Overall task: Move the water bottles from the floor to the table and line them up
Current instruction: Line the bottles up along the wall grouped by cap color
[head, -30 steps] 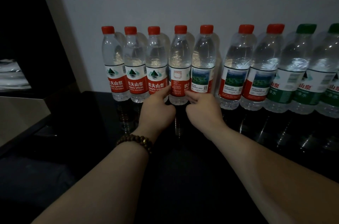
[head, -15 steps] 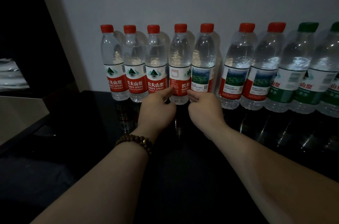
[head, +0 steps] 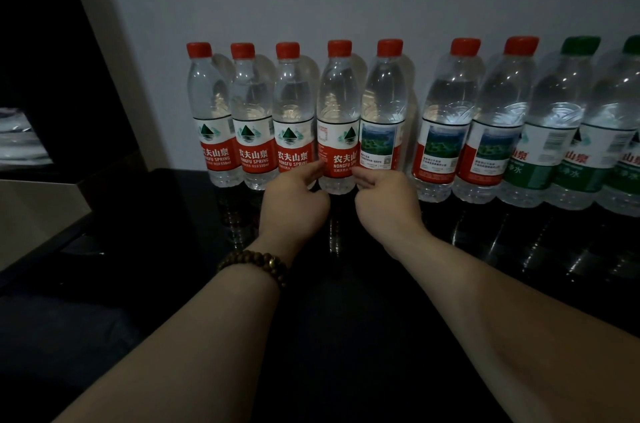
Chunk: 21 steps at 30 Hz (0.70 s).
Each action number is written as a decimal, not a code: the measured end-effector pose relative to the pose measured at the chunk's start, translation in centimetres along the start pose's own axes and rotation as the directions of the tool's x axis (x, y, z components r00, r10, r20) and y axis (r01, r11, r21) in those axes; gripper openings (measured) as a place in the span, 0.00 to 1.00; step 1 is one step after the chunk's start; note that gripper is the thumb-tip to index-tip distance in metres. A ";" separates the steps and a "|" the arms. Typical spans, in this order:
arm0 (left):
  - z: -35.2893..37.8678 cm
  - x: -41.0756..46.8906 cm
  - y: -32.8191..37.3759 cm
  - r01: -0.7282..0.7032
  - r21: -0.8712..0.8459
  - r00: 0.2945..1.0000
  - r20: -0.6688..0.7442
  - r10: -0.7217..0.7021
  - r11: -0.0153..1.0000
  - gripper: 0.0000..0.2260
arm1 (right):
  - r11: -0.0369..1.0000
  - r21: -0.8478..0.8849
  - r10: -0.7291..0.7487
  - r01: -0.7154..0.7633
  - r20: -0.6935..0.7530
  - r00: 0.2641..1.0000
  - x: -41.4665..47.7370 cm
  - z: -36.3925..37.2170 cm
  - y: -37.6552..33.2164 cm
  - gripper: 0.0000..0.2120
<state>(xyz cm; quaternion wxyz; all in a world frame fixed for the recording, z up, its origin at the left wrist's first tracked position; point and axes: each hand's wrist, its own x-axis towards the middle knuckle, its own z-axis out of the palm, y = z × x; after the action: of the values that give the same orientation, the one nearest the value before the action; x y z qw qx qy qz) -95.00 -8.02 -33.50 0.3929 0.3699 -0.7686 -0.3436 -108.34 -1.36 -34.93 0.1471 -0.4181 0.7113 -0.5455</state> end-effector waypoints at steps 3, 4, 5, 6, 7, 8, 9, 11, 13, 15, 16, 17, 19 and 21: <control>0.0 0.0 0.0 -0.009 0.021 0.999 0.031 0.008 1.000 0.30 | 0.999 -0.033 -0.009 0.010 0.028 1.000 0.0 0.2 -0.1 0.36; 0.0 0.1 0.0 -0.003 0.023 0.999 0.040 0.002 1.000 0.30 | 0.999 -0.035 -0.010 0.011 0.037 0.999 0.0 0.2 -0.2 0.37; -0.1 0.1 -0.1 0.003 0.028 0.999 0.045 -0.005 1.000 0.31 | 0.999 -0.036 -0.010 0.012 0.043 0.999 0.0 0.2 -0.2 0.38; -0.1 0.1 -0.1 0.010 0.035 0.999 0.050 -0.011 0.999 0.32 | 0.999 -0.037 -0.009 0.011 0.044 0.999 0.0 0.1 -0.2 0.38; -0.1 0.1 -0.1 0.014 0.039 0.998 0.057 -0.016 0.999 0.33 | 0.999 -0.037 -0.010 0.011 0.044 0.999 0.0 0.1 -0.1 0.38; -0.1 0.1 -0.1 0.017 0.040 0.998 0.066 -0.019 0.999 0.34 | 0.999 -0.033 -0.010 0.012 0.043 0.999 0.0 0.1 -0.2 0.37; -0.1 0.1 0.0 0.018 0.046 0.997 0.072 -0.021 0.999 0.34 | 1.000 -0.025 -0.010 0.011 0.041 0.999 0.0 0.2 -0.2 0.37; -0.1 0.1 0.0 0.012 0.066 0.998 0.064 -0.016 0.998 0.34 | 1.000 -0.012 -0.007 0.008 0.029 1.000 -0.1 0.2 -0.2 0.36; -0.1 0.0 0.1 -0.002 0.054 0.999 0.035 0.000 0.999 0.33 | 1.000 -0.008 0.000 0.000 0.009 1.000 0.0 0.1 -0.1 0.35; -0.1 0.0 0.2 -0.007 0.036 1.000 0.004 0.007 0.999 0.31 | 1.000 -0.010 0.006 -0.006 0.011 1.000 0.1 0.1 -0.2 0.36; -0.1 -0.1 0.2 -0.010 0.035 1.000 0.004 0.010 0.999 0.31 | 1.000 -0.018 0.007 -0.007 0.020 1.000 0.0 0.1 -0.3 0.37; -0.1 -0.1 0.2 -0.013 0.041 1.000 0.012 0.013 0.999 0.32 | 1.000 -0.029 0.005 -0.004 0.030 1.000 -0.1 0.1 -0.3 0.38; -0.1 -0.1 0.1 -0.015 0.052 1.000 0.028 0.014 0.999 0.33 | 0.999 -0.034 -0.005 0.007 0.046 0.999 -0.2 0.1 -0.4 0.37; -0.1 0.0 0.0 -0.004 0.041 0.999 0.040 0.002 0.999 0.34 | 1.000 -0.024 -0.006 0.007 0.060 0.998 -0.3 0.1 -0.4 0.36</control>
<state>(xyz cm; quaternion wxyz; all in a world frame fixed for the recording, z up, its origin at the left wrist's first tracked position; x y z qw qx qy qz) -94.89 -8.08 -33.43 0.3705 0.3698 -0.7836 -0.3346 -107.90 -1.20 -34.65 0.1615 -0.4385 0.7117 -0.5245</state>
